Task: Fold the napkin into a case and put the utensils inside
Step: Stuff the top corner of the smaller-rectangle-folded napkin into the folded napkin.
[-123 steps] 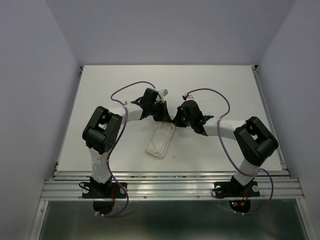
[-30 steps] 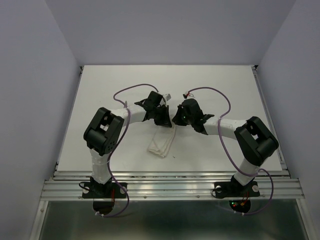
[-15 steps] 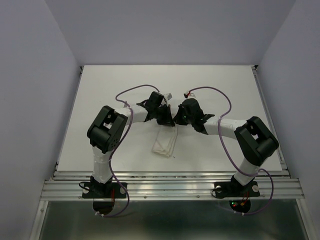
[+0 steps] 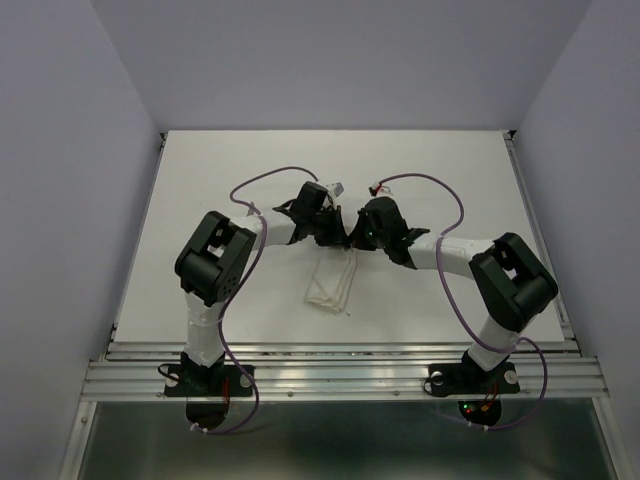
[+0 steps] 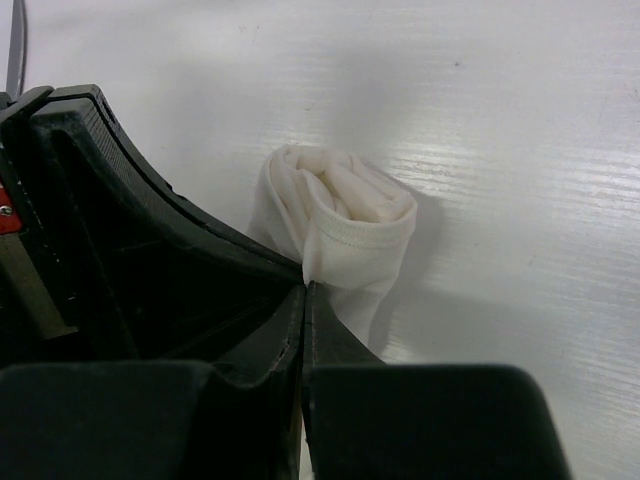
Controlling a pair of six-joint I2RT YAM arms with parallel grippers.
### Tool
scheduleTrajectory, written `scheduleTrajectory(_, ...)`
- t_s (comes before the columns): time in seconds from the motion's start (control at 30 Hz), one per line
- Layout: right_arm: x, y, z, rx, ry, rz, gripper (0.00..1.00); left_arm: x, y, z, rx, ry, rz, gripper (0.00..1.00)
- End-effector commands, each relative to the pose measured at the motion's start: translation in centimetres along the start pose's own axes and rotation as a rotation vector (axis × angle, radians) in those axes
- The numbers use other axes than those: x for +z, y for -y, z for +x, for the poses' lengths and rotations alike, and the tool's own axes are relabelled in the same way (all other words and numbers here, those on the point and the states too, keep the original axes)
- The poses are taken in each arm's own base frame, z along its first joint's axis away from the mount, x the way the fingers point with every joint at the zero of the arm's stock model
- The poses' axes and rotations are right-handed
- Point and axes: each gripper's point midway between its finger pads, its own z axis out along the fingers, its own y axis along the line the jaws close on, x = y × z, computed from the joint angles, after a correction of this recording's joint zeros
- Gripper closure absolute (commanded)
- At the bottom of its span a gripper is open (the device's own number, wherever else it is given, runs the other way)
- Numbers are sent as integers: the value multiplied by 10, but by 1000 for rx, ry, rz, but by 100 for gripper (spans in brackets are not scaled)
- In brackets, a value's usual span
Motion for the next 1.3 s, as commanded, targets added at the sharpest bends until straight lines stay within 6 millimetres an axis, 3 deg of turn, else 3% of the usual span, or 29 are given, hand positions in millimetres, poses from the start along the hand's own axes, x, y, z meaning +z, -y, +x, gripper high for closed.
scheduleTrajectory(0.0,-6,-9,-8,-3,23,-36,99,-30,42,-16,117,35,108,100)
scheduleTrajectory(0.43,-8,-10,-9,-8,23,-38,99,-55,38,-2,184,-37,47,100)
scheduleTrajectory(0.77,-10,-15,-14,-7,33,-49,99,-57,4,-6,152,-14,-68,100)
scheduleTrajectory(1.07,-10,-17,-14,-6,30,-58,99,-36,-14,-7,115,-17,-82,100)
scheduleTrajectory(1.27,-9,-18,-13,-6,20,-64,99,-19,-11,-3,95,-36,-45,100)
